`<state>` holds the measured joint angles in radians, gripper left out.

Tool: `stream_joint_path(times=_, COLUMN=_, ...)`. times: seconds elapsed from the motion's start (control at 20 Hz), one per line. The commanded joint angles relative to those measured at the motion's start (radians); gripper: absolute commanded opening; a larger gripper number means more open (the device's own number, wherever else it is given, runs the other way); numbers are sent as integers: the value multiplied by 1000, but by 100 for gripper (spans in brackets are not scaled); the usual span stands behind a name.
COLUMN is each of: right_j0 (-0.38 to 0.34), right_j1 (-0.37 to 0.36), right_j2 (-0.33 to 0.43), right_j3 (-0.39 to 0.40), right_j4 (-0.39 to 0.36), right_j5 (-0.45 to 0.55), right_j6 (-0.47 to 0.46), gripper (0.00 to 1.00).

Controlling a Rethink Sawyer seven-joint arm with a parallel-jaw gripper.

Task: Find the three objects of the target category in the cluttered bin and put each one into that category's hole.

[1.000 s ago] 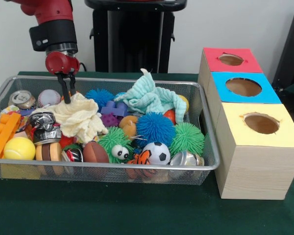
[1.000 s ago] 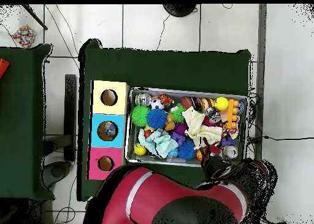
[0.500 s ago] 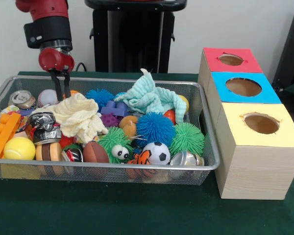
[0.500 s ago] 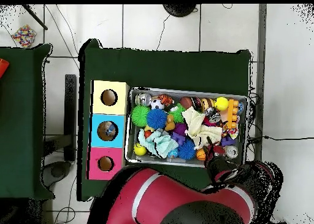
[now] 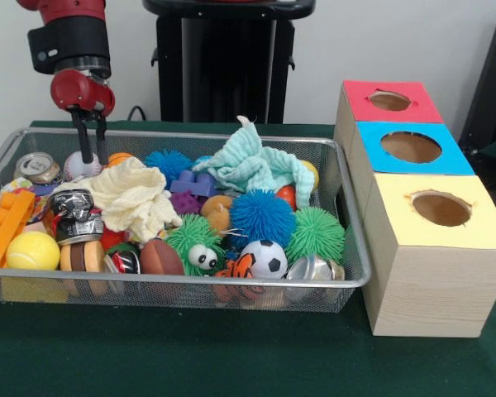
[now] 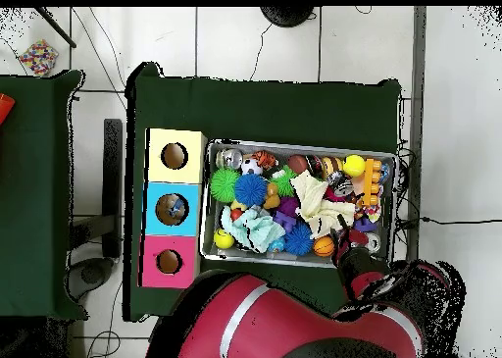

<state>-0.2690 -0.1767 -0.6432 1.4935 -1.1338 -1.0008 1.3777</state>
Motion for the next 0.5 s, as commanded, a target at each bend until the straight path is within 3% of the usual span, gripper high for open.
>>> stream_joint_path(times=0.05, right_j0=-1, right_j1=-1, right_j2=192, right_j3=-35, right_j4=13, right_j5=-74, right_j6=44, gripper=100)
stream_joint_path(times=0.5, right_j0=19, right_j1=-16, right_j2=210, right_j3=-23, right_j4=37, right_j5=-57, right_j6=35, gripper=100)
